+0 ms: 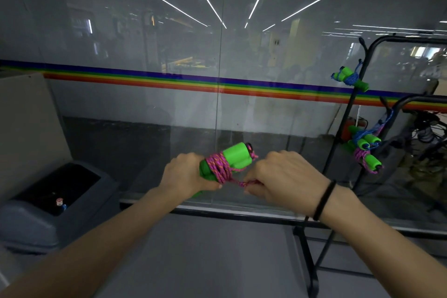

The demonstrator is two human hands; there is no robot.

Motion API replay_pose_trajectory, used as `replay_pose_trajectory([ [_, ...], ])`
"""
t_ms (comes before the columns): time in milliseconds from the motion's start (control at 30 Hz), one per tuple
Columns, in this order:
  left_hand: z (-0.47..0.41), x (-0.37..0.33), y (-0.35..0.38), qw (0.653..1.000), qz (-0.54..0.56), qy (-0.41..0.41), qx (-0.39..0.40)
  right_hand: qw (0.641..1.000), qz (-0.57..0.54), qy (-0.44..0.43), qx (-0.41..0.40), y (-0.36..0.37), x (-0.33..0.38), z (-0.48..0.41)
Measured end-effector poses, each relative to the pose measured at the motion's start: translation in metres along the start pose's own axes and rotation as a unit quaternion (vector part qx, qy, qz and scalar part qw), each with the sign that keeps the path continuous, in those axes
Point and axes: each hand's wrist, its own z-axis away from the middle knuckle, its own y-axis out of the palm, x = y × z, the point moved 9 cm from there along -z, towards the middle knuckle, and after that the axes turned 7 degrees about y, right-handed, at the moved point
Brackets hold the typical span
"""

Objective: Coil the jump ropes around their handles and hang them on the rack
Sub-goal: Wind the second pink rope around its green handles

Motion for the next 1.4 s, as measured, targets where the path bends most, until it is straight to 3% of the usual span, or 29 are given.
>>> replay_pose_trajectory([
  [167, 0.011, -0.037, 0.027, 0.977, -0.080, 0.115, 0.159, 0.995, -0.034, -0.098, 0.008, -0.020, 0.005, -0.013],
  [267, 0.032, -0.064, 0.044, 0.940, -0.009, 0.192, 0.282, 0.969, -0.194, -0.121, 0.088, -0.009, -0.002, -0.029],
  [333, 0.043, -0.074, 0.047, 0.924, 0.055, 0.199, 0.323, 0.936, -0.317, -0.107, 0.108, 0.004, -0.013, -0.040],
  [500, 0.051, -0.076, 0.043, 0.891, 0.281, 0.153, 0.323, 0.864, -0.497, -0.007, 0.082, 0.046, -0.049, -0.053],
  [667, 0.049, -0.064, 0.044, 0.886, 0.376, 0.080, 0.258, 0.764, -0.639, 0.071, 0.051, 0.079, -0.064, -0.044],
  [767, 0.042, -0.052, 0.044, 0.871, 0.444, 0.022, 0.209, 0.791, -0.591, 0.141, 0.067, 0.100, -0.066, -0.038],
  [933, 0.029, -0.032, 0.041, 0.819, 0.561, -0.054, 0.109, 0.773, -0.596, 0.216, 0.020, 0.117, -0.073, -0.032],
  [1033, 0.026, -0.023, 0.043, 0.788, 0.598, -0.105, 0.105, 0.860, -0.464, 0.195, -0.078, 0.099, -0.075, -0.021],
  [1100, 0.027, -0.022, 0.044, 0.784, 0.599, -0.126, 0.108, 0.891, -0.397, 0.168, -0.144, 0.077, -0.067, -0.014],
  [1167, 0.028, -0.027, 0.044, 0.772, 0.612, -0.133, 0.106, 0.883, -0.395, 0.148, -0.205, 0.057, -0.063, -0.007],
  [1267, 0.027, -0.034, 0.045, 0.726, 0.660, -0.159, 0.110, 0.874, -0.381, 0.103, -0.285, 0.031, -0.056, 0.004],
  [1400, 0.026, -0.044, 0.044, 0.697, 0.687, -0.167, 0.117, 0.867, -0.319, 0.102, -0.369, 0.012, -0.053, 0.014],
])
